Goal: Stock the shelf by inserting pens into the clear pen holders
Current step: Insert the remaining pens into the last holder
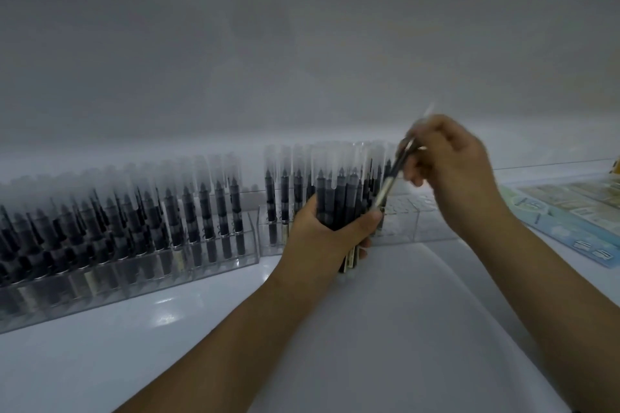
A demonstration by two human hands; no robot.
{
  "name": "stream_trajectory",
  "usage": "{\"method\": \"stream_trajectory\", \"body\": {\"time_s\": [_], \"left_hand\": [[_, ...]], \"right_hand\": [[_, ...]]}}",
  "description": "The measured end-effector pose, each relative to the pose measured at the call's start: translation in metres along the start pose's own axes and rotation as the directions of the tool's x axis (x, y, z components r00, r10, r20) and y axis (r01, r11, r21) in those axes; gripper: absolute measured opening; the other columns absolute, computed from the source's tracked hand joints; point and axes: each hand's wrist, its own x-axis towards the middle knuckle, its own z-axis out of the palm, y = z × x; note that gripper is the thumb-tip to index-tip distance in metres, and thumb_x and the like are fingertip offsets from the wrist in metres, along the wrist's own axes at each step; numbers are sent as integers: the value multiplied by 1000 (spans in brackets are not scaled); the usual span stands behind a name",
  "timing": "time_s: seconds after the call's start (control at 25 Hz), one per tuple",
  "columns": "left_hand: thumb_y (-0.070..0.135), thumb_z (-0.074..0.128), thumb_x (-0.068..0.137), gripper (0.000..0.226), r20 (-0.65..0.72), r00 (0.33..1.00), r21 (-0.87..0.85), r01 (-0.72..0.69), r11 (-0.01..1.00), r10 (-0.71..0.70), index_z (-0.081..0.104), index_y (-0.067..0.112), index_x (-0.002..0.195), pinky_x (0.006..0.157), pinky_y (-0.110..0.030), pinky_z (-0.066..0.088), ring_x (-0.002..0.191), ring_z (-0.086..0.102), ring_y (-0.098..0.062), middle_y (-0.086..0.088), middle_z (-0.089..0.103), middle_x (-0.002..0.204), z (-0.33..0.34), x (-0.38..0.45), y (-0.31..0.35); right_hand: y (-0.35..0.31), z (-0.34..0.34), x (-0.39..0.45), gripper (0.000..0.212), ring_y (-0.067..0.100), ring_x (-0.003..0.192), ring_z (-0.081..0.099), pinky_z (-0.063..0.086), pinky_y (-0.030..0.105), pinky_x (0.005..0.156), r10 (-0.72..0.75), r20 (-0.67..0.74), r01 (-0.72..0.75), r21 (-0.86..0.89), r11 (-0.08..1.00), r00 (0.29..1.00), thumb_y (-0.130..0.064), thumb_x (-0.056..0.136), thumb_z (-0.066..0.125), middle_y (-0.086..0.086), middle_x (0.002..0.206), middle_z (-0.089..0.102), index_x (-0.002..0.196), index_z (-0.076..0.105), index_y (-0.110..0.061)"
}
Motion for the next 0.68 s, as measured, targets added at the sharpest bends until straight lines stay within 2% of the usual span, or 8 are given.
{"method": "stream_trajectory", "body": {"time_s": [0.08,0.12,0.24,0.36,0.56,0.68], "left_hand": [[13,76,84,23,-40,999,12,2,1000,-2,62,4,99,50,-25,53,52,61,-16,-1,67,60,-2,1,-2],[13,75,84,22,-57,998,17,2,1000,-1,62,3,99,51,-27,54,53,61,-17,-2,67,60,-2,1,-2],[12,75,84,19,-92,996,39,-11,999,14,62,6,97,53,-29,55,56,61,-18,-1,67,60,-2,1,-2],[11,75,84,19,-100,995,31,-20,999,23,61,8,96,53,-28,55,55,62,-16,0,68,61,-4,0,1],[12,74,85,18,-73,997,19,-18,1000,19,62,7,97,54,-28,57,54,63,-16,-2,68,61,-4,1,1],[10,72,86,12,-49,999,16,-14,1000,14,63,6,92,51,-27,54,52,61,-16,-5,67,61,-4,0,1]], "right_hand": [[2,-10,7,12,18,52,60,49,27,52,-65,-226,65,-7,998,972,-14,100,52,6,68,67,90,57,-10],[4,-12,8,11,20,54,62,51,28,55,-113,-250,92,-97,991,962,-15,100,52,9,70,67,93,56,-9],[13,-10,4,9,19,58,67,53,21,59,-198,-93,149,-377,914,976,-17,99,55,11,73,68,97,57,-9],[16,-6,3,12,9,56,68,53,14,60,-183,81,197,-561,804,980,-22,96,62,4,72,69,92,59,-11],[17,-12,3,26,6,54,67,57,29,62,28,278,190,-723,664,960,-34,90,69,-4,65,69,78,58,-14],[10,-17,4,35,3,49,61,46,23,57,130,262,144,-810,568,956,-52,87,62,-7,63,70,73,64,-20]]}}
